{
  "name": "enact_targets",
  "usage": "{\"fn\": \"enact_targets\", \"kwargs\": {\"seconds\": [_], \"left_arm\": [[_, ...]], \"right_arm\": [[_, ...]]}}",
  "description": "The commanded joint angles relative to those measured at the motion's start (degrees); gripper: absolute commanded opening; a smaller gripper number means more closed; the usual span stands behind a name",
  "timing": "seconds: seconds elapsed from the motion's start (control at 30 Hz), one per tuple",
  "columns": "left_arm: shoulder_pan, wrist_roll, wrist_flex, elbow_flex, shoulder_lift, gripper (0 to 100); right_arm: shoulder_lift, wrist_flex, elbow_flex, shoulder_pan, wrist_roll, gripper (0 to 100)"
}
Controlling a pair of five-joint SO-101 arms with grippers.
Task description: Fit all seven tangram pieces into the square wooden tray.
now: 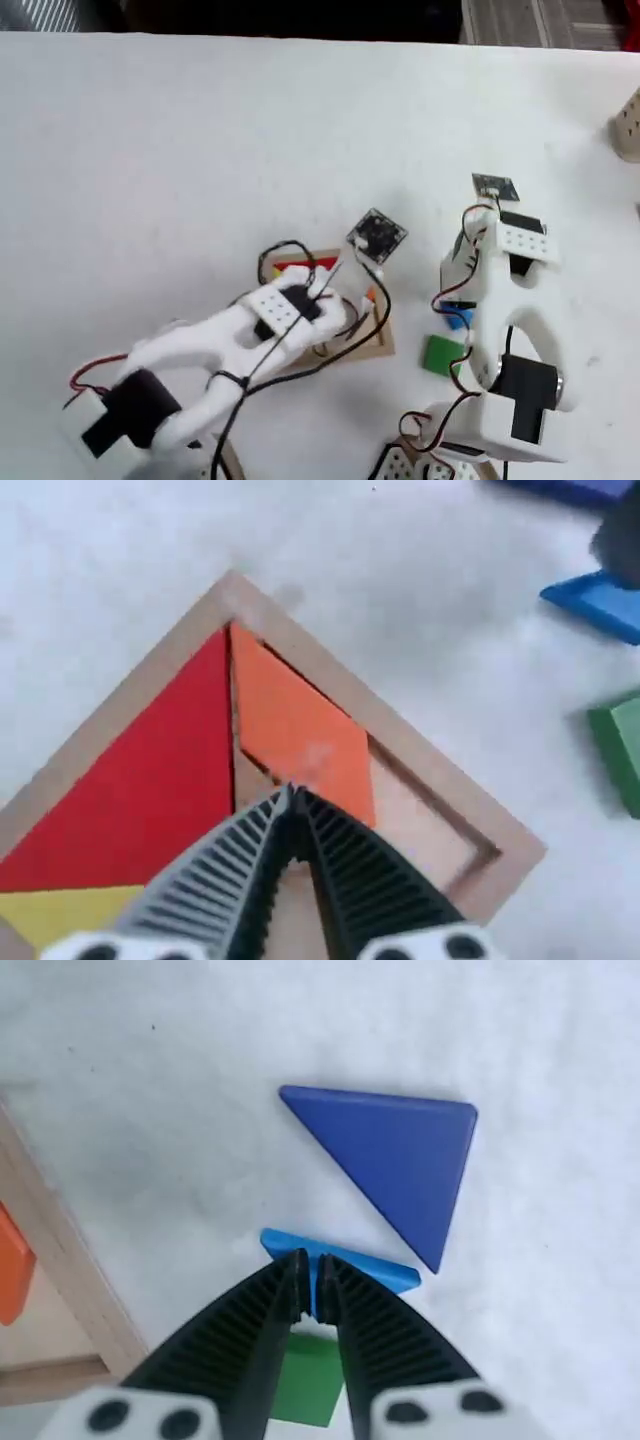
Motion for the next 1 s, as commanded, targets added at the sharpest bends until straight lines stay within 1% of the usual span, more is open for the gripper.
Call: {"fn": "enact_targets", "kwargs": {"seconds": [0.0,0.13,0.23,0.43,0.53,0.63,0.7,0.8,0.97], "left_arm": [[-1.7,-0.3,-1.1,-2.5,0.1,2],[-3.5,-0.2,-2.0,-2.9,-0.2,2],[-3.4,-0.2,-1.5,-2.1,-4.1,2],[-3.2,-0.2,-1.7,6.4,-18.4,2],[-2.9,-0.2,-1.2,11.3,-22.5,2],[-1.2,-0.2,-0.3,14.2,-20.7,2],[-0.3,-0.2,3.7,12.7,-17.8,2],[-0.1,-0.5,9.2,7.5,-12.9,2],[0.0,-0.6,9.7,3.0,-5.4,2]], "right_arm": [[-0.3,-0.8,-0.1,0.6,0.6,1.8],[-0.3,-0.8,-0.1,0.6,0.6,1.8],[-0.3,-0.9,-0.1,0.3,0.6,1.8],[-0.4,-3.6,1.6,0.2,0.6,1.8],[-0.4,-3.6,1.6,0.1,0.5,1.8],[-0.3,-3.6,1.6,0.1,0.4,1.8],[-0.3,-3.6,1.7,0.1,0.4,1.8],[-0.3,-3.7,1.7,0.1,0.4,1.8],[-0.3,-3.7,1.7,0.2,0.4,1.8]]}}
